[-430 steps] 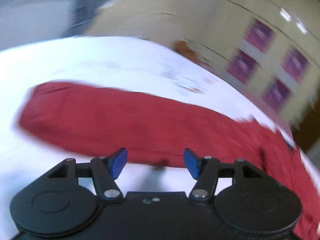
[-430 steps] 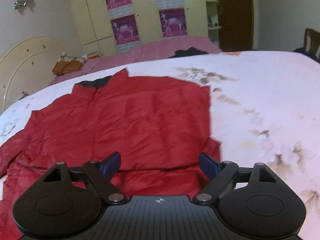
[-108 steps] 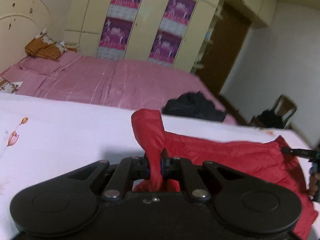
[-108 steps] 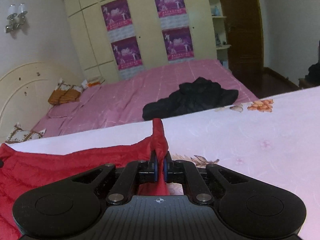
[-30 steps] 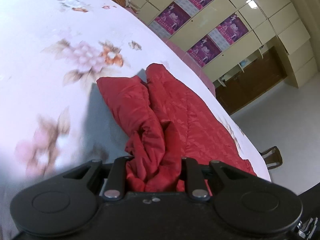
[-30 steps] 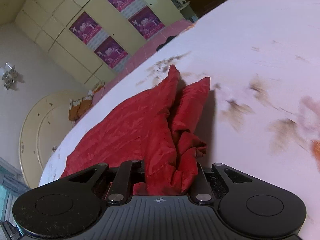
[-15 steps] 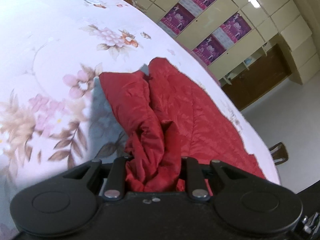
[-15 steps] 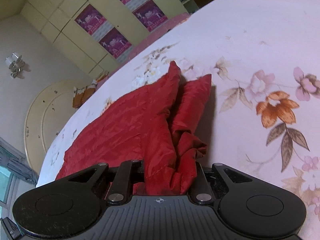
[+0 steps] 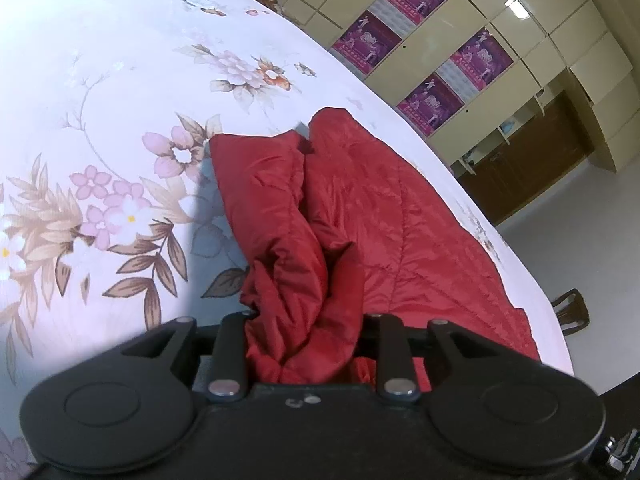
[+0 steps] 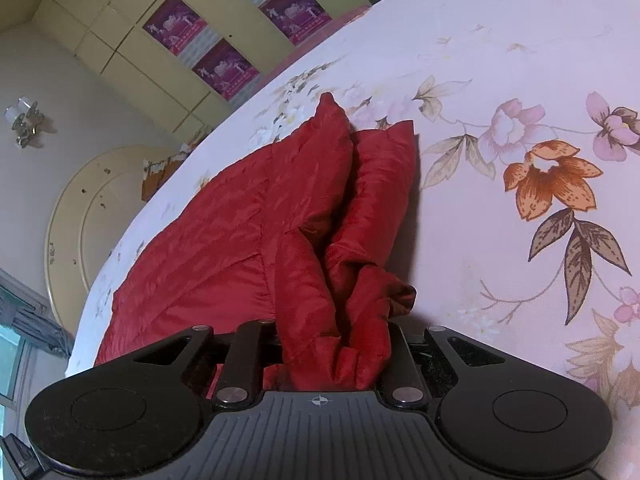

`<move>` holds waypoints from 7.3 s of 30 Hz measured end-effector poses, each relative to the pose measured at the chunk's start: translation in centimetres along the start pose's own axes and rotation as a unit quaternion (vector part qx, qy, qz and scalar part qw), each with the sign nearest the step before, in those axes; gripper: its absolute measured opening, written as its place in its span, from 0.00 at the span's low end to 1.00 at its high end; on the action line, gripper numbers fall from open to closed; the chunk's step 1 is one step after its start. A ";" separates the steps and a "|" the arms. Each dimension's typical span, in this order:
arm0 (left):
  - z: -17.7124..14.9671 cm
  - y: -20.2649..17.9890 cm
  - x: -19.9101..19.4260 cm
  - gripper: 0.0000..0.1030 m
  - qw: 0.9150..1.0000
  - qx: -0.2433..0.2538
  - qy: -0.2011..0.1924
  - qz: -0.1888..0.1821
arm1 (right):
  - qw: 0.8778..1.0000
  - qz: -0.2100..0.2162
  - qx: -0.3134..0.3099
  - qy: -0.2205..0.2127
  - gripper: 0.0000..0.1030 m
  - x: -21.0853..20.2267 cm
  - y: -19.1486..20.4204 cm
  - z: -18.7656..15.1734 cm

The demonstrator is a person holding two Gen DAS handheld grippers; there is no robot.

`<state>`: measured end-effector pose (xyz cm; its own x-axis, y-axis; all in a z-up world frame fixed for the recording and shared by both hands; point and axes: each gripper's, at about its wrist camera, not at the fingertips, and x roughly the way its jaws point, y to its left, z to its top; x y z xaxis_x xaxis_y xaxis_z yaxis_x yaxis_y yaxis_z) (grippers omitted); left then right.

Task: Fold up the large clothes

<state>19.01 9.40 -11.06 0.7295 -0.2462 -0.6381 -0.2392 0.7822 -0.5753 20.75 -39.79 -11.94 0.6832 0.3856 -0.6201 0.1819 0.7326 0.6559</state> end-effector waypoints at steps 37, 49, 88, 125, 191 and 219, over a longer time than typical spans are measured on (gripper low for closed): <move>0.7 1.6 -2.0 0.21 0.998 -0.032 -0.013 -0.048 | 0.981 0.014 -0.190 0.043 0.16 6.2 15.9 -4.6; 1.4 0.3 -3.1 0.20 0.999 0.004 -0.017 -0.048 | 0.982 -0.014 -0.189 0.022 0.00 2.0 15.5 -5.6; -3.4 -24.6 -4.5 0.20 0.945 0.313 -0.036 -0.093 | 0.994 -0.062 -0.085 0.001 0.00 -2.5 0.6 2.1; -2.6 -17.9 8.7 0.34 0.974 0.154 0.076 -0.145 | 0.994 0.088 -0.031 0.052 0.89 0.3 -0.4 11.6; -4.0 -19.9 12.0 0.32 0.951 0.273 0.100 -0.107 | 0.969 -0.034 -0.241 0.047 0.22 0.4 -1.0 9.7; 0.8 -24.5 23.1 0.34 0.926 0.326 0.153 -0.110 | 0.964 -0.044 -0.257 0.046 0.23 9.5 4.3 12.6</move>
<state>42.26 -14.97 -11.32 0.4756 -0.5135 -0.7142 0.4050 0.8486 -0.3404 36.92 -40.01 -9.55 0.6106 0.3398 -0.7153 -0.1534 0.9369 0.3141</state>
